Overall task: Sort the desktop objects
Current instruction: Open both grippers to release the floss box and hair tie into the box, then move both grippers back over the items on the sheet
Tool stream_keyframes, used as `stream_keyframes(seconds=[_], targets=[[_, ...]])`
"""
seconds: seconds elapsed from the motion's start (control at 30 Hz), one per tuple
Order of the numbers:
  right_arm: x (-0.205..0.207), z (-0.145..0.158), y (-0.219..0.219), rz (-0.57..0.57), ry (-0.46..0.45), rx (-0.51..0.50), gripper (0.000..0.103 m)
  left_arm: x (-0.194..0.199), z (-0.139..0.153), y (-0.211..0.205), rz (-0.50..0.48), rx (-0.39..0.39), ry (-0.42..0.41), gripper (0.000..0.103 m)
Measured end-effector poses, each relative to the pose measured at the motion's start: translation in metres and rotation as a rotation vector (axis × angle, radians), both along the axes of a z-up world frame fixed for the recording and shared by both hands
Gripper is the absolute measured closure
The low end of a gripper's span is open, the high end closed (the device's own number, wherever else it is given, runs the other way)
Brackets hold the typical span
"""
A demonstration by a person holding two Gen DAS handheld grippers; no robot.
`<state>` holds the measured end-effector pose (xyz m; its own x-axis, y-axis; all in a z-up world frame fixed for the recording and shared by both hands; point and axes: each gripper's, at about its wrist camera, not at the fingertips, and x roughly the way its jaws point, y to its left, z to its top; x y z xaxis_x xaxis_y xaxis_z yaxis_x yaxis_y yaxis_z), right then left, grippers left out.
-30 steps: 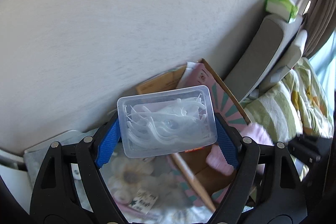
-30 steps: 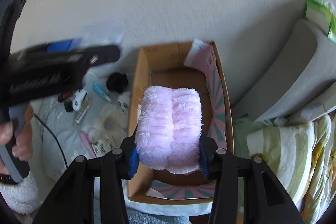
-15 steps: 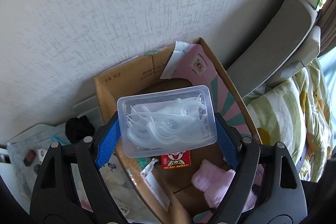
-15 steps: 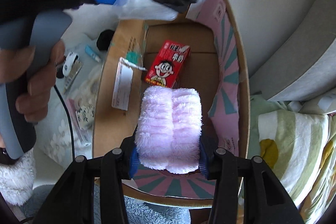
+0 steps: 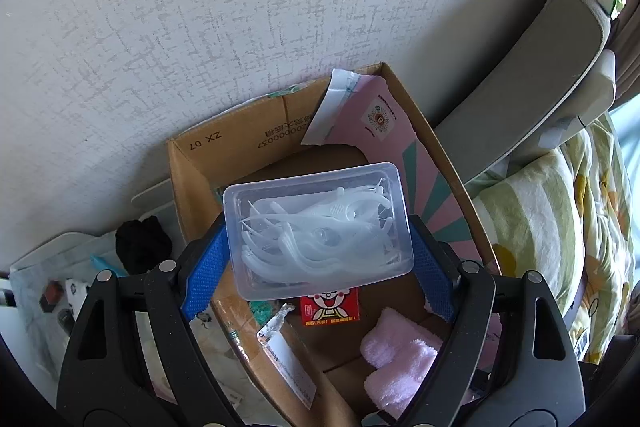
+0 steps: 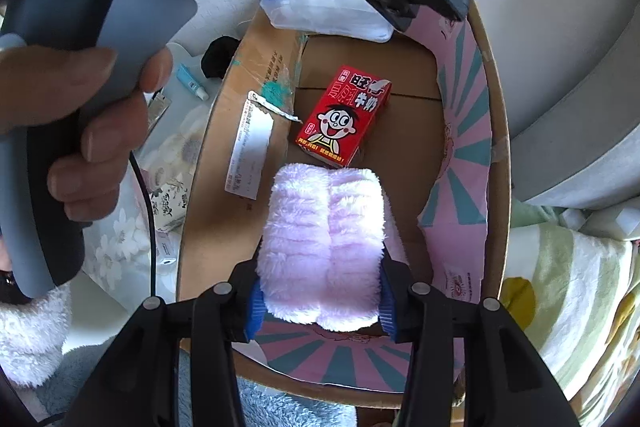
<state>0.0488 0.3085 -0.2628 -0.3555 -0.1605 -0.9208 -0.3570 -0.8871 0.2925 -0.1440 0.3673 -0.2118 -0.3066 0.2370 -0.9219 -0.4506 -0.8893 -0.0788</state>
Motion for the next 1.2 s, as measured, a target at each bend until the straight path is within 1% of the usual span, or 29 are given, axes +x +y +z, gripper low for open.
stream_keyframes(seconds=[0.1,0.17,0.2,0.23,0.27,0.3,0.33,0.37,0.4,0.43,0.5,0.6,0.73,0.83,0.9,1.03,1.1,1.13,1.2], targets=[[0.002,0.001,0.001,-0.006,0.003,0.003,0.061,-0.001,0.003,0.000,0.003,0.007,-0.002,0.020],[0.004,0.002,0.001,-0.010,0.001,0.016,0.059,-0.002,0.004,-0.002,0.022,0.034,-0.020,0.019],[0.004,0.003,0.002,-0.011,-0.003,0.021,0.059,-0.003,0.005,-0.004,0.035,0.049,-0.037,0.013],[0.005,0.004,0.002,-0.019,0.000,0.021,0.055,-0.004,0.005,-0.005,0.048,0.062,-0.056,0.005],[0.006,0.005,0.003,-0.026,0.005,0.017,0.043,-0.004,0.005,-0.007,0.062,0.071,-0.071,0.000],[0.008,0.006,0.003,-0.032,0.013,0.007,0.033,-0.004,0.006,-0.008,0.061,0.087,-0.082,0.000],[0.010,0.007,0.003,-0.033,0.017,-0.007,0.009,-0.004,0.009,-0.008,0.052,0.103,-0.085,0.000],[0.011,0.009,0.003,-0.023,0.021,-0.017,0.000,-0.003,0.012,-0.008,0.043,0.117,-0.075,0.000],[0.009,0.011,0.004,-0.012,0.029,-0.022,0.000,0.000,0.018,-0.008,0.030,0.125,-0.044,0.000],[0.010,0.013,0.003,-0.009,0.038,-0.016,0.000,0.001,0.023,-0.008,0.026,0.116,-0.022,0.000],[0.013,0.020,0.001,-0.016,0.062,0.023,0.000,0.004,0.031,-0.009,0.024,0.110,0.007,0.000],[0.013,0.023,-0.001,-0.021,0.067,0.030,0.000,0.007,0.042,-0.015,0.018,0.140,0.022,0.000],[0.011,0.026,-0.001,-0.023,0.069,0.040,0.000,0.009,0.055,-0.027,0.011,0.139,0.042,0.000],[0.010,0.028,-0.002,-0.024,0.075,0.056,0.000,0.013,0.066,-0.042,0.017,0.180,0.064,0.000],[0.009,0.031,-0.004,-0.028,0.078,0.052,0.000,0.017,0.073,-0.054,0.023,0.187,0.084,0.000],[0.005,0.037,-0.007,-0.034,0.097,0.035,0.000,0.022,0.077,-0.074,0.022,0.171,0.062,0.000],[0.002,0.040,-0.010,-0.031,0.109,0.032,0.000,0.025,0.078,-0.088,0.032,0.144,0.051,0.000],[-0.001,0.043,-0.013,-0.024,0.113,0.028,0.000,0.026,0.079,-0.096,0.043,0.135,0.052,0.000],[-0.006,0.047,-0.017,-0.013,0.116,0.035,0.000,0.029,0.083,-0.118,0.069,0.142,0.065,0.000]])
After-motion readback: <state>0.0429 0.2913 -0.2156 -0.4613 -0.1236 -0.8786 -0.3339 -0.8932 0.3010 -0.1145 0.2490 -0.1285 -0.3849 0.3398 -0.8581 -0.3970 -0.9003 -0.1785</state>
